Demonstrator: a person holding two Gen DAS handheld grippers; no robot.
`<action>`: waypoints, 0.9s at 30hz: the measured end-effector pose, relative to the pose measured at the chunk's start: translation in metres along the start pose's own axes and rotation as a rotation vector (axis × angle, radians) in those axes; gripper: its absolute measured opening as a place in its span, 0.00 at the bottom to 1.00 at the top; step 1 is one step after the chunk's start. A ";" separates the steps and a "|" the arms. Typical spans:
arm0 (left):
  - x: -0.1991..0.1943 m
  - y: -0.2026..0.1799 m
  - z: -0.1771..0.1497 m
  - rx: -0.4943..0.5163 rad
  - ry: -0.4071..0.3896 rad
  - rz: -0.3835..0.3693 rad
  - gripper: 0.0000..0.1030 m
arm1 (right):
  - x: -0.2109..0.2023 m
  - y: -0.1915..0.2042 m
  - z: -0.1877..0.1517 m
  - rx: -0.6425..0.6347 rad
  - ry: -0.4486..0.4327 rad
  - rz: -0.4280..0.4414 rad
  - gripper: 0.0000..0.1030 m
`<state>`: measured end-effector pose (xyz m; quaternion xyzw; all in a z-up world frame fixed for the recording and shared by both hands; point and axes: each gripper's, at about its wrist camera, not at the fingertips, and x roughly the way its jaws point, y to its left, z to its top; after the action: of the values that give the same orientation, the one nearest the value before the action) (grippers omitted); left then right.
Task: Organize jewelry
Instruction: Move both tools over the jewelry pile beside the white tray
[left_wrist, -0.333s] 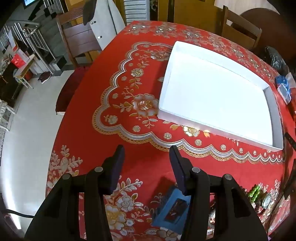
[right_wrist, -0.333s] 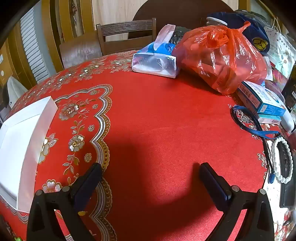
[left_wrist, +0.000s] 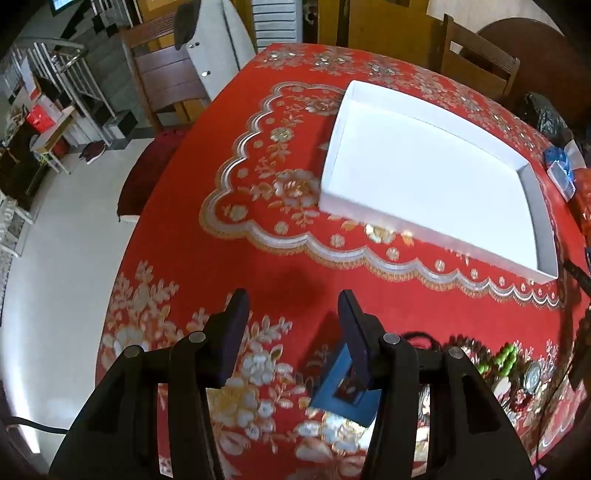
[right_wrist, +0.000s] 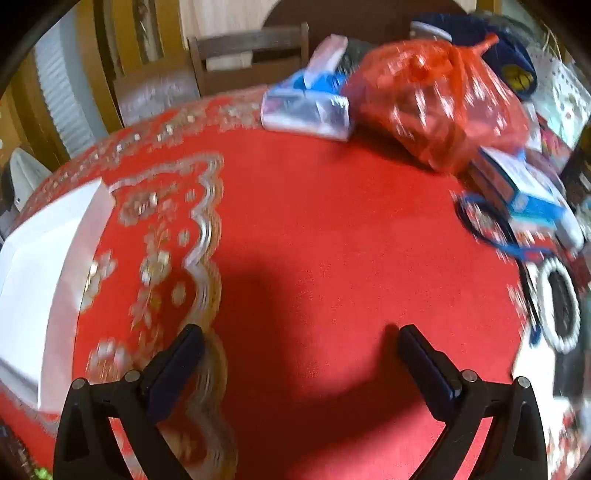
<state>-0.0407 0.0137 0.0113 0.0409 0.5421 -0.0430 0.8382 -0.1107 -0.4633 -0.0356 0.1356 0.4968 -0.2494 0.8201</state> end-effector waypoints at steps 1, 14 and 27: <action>-0.003 0.001 -0.005 -0.005 -0.003 -0.001 0.48 | -0.009 0.003 -0.007 -0.008 0.005 0.015 1.00; -0.048 -0.024 -0.052 -0.010 -0.023 -0.017 0.48 | -0.145 0.088 -0.110 -0.154 -0.016 0.261 1.00; -0.072 -0.049 -0.084 0.007 -0.060 -0.016 0.48 | -0.200 0.132 -0.147 -0.283 -0.083 0.313 1.00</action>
<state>-0.1519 -0.0238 0.0415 0.0380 0.5170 -0.0527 0.8535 -0.2249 -0.2283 0.0686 0.0841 0.4653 -0.0521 0.8796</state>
